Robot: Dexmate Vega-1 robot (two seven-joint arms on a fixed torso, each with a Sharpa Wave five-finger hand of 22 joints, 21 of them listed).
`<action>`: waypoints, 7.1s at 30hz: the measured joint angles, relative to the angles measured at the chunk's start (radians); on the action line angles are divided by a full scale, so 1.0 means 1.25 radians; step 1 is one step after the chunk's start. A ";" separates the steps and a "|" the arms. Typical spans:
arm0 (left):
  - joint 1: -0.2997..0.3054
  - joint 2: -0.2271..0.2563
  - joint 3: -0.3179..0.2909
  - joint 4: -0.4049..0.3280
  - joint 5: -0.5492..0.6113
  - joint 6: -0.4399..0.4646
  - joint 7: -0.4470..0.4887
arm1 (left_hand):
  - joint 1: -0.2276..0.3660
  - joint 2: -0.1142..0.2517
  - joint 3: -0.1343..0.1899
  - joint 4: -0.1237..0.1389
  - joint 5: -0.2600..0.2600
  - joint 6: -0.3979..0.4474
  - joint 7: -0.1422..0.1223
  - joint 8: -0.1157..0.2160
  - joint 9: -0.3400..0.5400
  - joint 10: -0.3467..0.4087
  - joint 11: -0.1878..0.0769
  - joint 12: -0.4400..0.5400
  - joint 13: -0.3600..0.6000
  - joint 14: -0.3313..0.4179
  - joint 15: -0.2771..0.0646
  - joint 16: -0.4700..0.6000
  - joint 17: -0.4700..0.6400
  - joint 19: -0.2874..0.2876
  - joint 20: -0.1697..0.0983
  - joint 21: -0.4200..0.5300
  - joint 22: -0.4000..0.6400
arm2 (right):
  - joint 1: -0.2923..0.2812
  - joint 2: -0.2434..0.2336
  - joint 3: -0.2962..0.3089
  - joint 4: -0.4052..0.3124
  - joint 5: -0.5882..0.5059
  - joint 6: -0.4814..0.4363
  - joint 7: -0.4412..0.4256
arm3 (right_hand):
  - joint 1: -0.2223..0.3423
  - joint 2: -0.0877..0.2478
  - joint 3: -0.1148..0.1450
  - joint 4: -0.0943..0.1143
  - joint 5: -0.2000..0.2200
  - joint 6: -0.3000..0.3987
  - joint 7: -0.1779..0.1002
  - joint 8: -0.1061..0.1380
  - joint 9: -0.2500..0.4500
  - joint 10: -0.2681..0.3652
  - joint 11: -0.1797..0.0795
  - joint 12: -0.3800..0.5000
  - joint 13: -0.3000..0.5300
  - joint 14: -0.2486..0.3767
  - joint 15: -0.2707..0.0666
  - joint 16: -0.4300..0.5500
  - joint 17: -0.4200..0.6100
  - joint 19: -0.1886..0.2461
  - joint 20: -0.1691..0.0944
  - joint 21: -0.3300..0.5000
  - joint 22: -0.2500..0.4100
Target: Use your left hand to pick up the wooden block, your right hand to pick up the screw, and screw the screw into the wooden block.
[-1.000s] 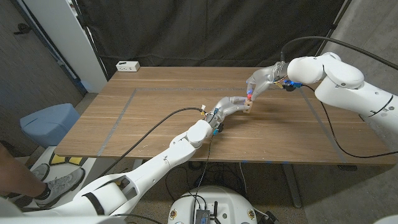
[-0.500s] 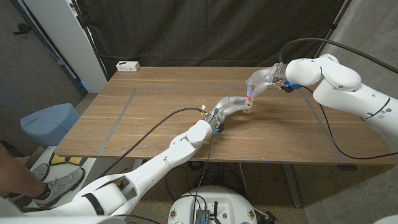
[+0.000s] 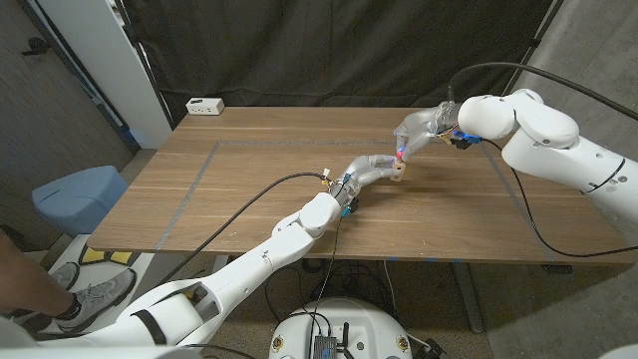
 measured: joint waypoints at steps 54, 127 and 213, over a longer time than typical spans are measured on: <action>-0.008 -0.005 0.002 0.015 -0.005 0.004 -0.004 | 0.000 0.000 0.001 0.001 0.000 0.000 0.000 0.000 0.000 0.000 0.003 0.001 0.001 0.000 0.000 0.000 0.000 0.000 0.000 0.000 0.000 | -0.023 0.009 -0.001 0.013 -0.001 -0.014 -0.052 | -0.052 0.020 -0.036 0.035 -0.007 0.120 0.035 0.066 0.006 0.084 0.004 0.003 0.000 0.054 -0.006 0.017 0.006 0.049 -0.034 0.000 0.000; 0.001 0.005 0.004 -0.011 0.001 0.011 -0.009 | 0.000 0.000 0.006 0.000 0.004 0.000 0.000 0.000 0.000 -0.001 0.001 0.003 0.000 0.000 0.000 0.000 0.000 0.000 0.000 0.000 0.000 | -0.016 -0.018 -0.003 -0.039 -0.052 -0.063 0.045 | -0.175 0.000 -0.117 0.017 0.015 -0.159 0.029 -0.081 -0.046 -0.051 0.042 -0.018 0.000 -0.026 0.017 -0.016 -0.004 -0.034 0.034 -0.004 0.000; -0.018 -0.009 0.008 0.024 -0.008 0.013 -0.020 | 0.000 0.000 0.013 0.000 0.004 0.000 0.000 0.000 0.000 -0.001 0.004 0.002 0.000 0.002 0.002 0.000 0.000 -0.003 0.003 0.000 0.000 | -0.002 0.017 -0.009 0.025 -0.052 0.007 0.018 | -0.053 0.015 -0.061 0.005 0.002 0.025 0.009 0.012 -0.015 0.017 -0.023 0.003 0.000 0.006 -0.006 0.005 -0.002 -0.002 0.017 -0.004 0.000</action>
